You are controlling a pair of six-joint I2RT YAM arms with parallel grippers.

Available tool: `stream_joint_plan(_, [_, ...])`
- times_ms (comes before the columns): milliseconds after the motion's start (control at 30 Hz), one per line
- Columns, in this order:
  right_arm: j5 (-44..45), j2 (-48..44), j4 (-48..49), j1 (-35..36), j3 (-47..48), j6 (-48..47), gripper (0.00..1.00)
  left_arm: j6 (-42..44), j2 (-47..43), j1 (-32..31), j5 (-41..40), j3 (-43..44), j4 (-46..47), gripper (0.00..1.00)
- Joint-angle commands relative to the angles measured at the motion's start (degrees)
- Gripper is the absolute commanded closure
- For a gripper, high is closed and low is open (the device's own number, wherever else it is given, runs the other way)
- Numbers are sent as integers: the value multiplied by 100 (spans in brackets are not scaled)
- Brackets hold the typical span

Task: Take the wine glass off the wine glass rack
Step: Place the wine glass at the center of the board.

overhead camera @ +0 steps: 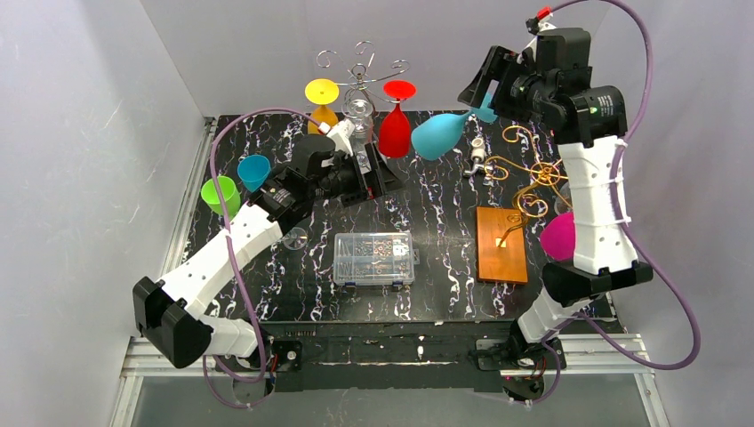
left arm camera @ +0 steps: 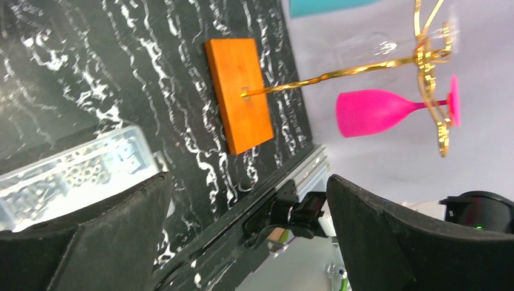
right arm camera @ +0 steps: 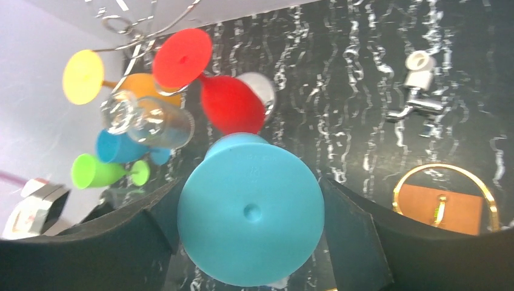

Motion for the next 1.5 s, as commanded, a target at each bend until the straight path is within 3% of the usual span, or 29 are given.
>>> stream_joint_plan(0, [-991, -231, 284, 29, 87, 362, 33, -429, -410, 66, 263, -382, 1647, 2])
stream_joint_plan(267, [-1691, -427, 543, 30, -146, 754, 33, -531, -563, 119, 349, -688, 2639, 2])
stream_joint_plan(700, [-2371, -381, 788, 21, -110, 1162, 33, -779, -691, 392, 569, -803, 3056, 9])
stream_joint_plan(1200, [-3532, -406, 1798, -66, -636, 1854, 33, -960, -1179, 572, 1084, -720, 3823, 34])
stream_joint_plan(1467, [-3941, -614, 2490, -129, -1263, 2241, 33, -1269, -1300, 577, 1096, -598, 4032, 61])
